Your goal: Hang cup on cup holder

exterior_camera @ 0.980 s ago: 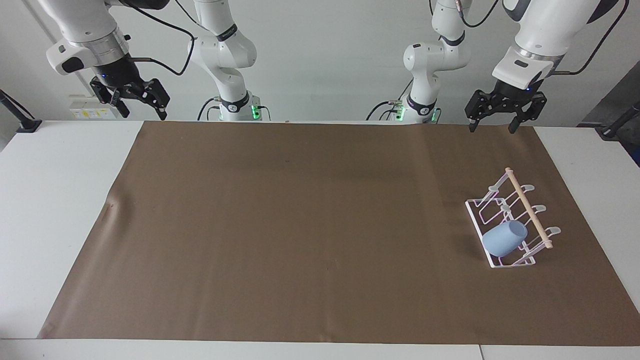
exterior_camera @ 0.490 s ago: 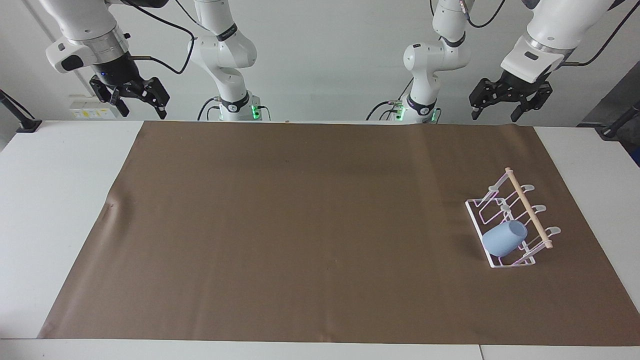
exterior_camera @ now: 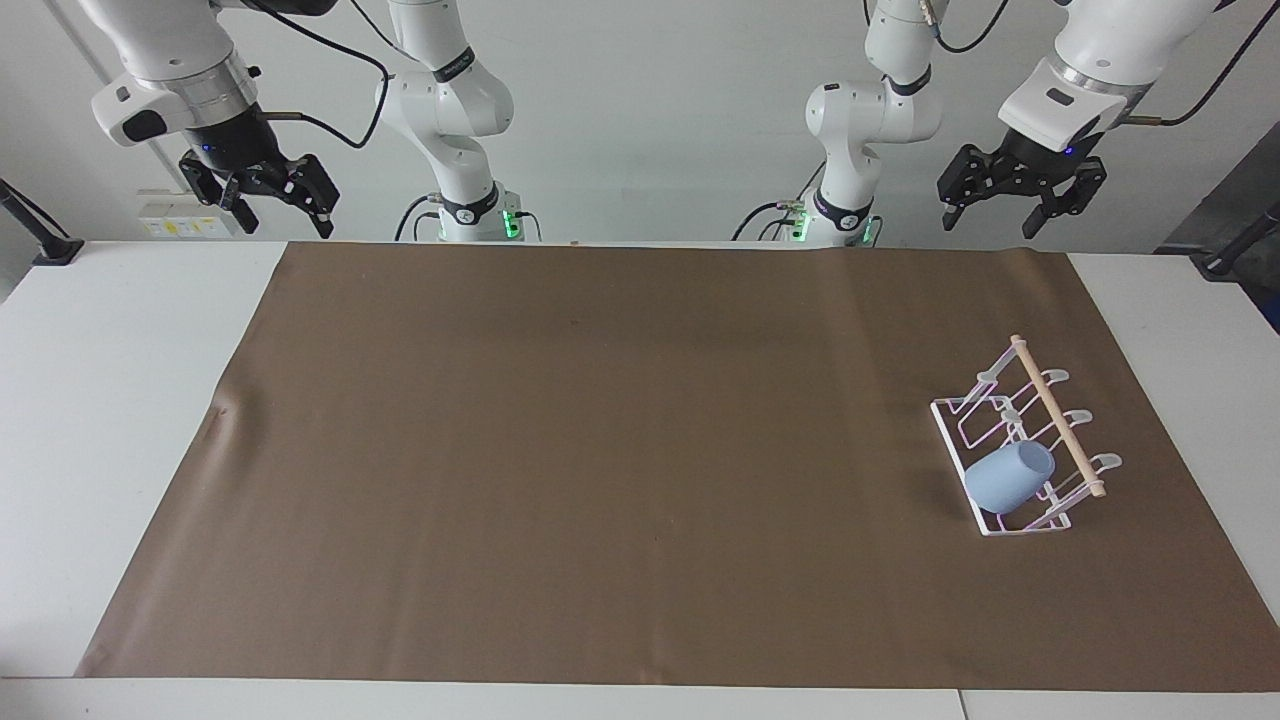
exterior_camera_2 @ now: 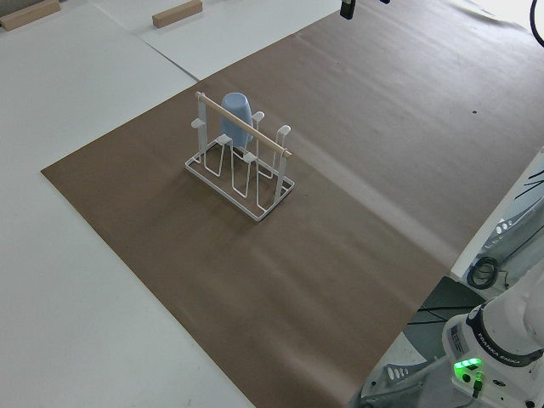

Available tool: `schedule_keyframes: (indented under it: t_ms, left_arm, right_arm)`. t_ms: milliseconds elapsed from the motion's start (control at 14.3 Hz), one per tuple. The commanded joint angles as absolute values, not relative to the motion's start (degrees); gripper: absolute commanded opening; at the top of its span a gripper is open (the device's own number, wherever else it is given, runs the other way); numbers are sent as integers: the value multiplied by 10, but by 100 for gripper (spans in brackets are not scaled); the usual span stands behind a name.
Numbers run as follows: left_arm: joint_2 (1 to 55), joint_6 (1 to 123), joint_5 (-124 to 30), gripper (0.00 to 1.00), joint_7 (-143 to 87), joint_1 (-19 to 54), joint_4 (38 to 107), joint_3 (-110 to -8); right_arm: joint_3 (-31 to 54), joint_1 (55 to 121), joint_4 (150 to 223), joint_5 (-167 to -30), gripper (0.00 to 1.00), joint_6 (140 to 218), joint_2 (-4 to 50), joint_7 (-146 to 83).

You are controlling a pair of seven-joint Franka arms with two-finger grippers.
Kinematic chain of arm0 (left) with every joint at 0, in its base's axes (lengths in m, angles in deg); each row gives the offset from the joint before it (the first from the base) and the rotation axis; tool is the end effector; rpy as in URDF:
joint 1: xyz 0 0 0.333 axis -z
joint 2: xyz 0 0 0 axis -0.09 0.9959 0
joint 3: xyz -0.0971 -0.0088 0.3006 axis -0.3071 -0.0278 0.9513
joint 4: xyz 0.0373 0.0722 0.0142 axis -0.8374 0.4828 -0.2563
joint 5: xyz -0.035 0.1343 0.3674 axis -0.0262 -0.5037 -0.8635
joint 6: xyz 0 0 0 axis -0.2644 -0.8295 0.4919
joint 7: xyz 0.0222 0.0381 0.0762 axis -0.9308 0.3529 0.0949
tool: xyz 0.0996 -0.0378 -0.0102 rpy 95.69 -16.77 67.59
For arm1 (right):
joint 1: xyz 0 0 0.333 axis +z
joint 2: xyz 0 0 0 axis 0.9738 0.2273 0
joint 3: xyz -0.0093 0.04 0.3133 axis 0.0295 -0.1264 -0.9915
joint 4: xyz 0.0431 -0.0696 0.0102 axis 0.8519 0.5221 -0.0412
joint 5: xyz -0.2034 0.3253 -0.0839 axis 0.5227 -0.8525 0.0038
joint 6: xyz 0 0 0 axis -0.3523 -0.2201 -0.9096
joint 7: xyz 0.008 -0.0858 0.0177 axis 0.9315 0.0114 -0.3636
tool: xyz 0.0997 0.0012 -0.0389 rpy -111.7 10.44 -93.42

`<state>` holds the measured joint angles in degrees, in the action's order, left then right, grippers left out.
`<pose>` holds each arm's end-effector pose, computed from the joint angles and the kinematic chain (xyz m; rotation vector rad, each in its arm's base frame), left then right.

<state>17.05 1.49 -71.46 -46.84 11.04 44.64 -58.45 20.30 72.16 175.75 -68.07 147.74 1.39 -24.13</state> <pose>0.5201 -0.0761 0.6829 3.1142 -0.3154 -0.0768 0.5108 -0.0585 0.6538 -3.1292 0.1644 0.0101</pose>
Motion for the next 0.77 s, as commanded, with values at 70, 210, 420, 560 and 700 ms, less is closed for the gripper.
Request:
schedule_keyframes:
  t_ms: [70,210,420,560,700]
  left_arm:
    - [163,4,-707,100,-481,120,451,-572]
    - [162,4,-707,100,-480,118,455,-572]
    - [156,9,-707,100,-475,115,465,-571]
    - [156,9,-707,100,-478,114,465,-571]
    - [156,9,-706,100,-479,114,465,-571]
  right_arm:
    - [202,719,1771,-690,100,1487,3,-234]
    - [202,719,1771,-690,100,1487,3,-234]
    - [202,719,1771,-690,100,1487,3,-234]
    - [202,719,1771,-690,100,1487,3,-234]
    - [202,719,1771,-690,100,1487,3,-234]
